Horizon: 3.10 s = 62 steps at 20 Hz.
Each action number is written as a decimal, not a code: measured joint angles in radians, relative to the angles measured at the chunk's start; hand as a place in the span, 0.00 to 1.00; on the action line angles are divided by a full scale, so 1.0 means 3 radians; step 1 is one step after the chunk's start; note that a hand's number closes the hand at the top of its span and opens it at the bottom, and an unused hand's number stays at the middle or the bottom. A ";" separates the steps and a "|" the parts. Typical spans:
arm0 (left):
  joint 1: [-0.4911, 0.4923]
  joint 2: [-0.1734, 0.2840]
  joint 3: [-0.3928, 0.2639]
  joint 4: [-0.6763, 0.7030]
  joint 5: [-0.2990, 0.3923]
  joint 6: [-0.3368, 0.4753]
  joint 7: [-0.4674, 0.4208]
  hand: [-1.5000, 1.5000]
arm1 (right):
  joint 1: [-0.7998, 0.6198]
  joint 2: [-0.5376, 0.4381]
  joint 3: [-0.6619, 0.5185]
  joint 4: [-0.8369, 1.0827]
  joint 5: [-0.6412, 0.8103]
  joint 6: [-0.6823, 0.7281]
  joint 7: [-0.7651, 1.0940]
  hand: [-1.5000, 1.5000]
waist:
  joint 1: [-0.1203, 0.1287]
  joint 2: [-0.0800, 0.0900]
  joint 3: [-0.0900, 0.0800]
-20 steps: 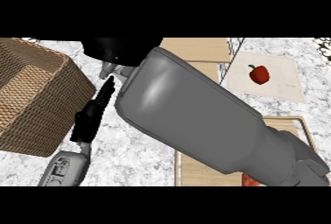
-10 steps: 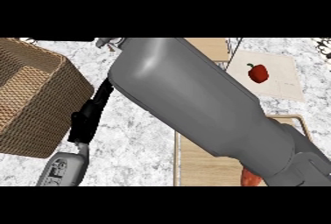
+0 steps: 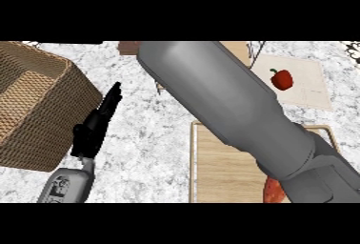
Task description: Pick the tomato from the tray and place it in the tiered shelf
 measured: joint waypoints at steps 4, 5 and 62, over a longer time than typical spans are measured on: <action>0.0012 -0.0022 -0.0007 0.0017 -0.0007 -0.0002 -0.0032 0.50 | 0.0072 -0.0008 -0.0145 0.0077 0.0044 -0.0276 -0.0076 1.00 | 0.0006 0.0012 0.0002; 0.0003 -0.0001 0.0007 0.0025 0.0002 -0.0022 -0.0041 0.50 | 0.0101 -0.0011 -0.0213 0.0039 0.0029 -0.0409 -0.0125 1.00 | 0.0003 0.0015 0.0003; 0.0195 -0.0015 0.0214 -0.0003 -0.0062 0.0026 -0.0039 0.50 | 0.1070 -0.0026 -0.2005 -0.2294 0.0298 -0.0753 0.0215 0.00 | -0.0309 -0.0110 0.0010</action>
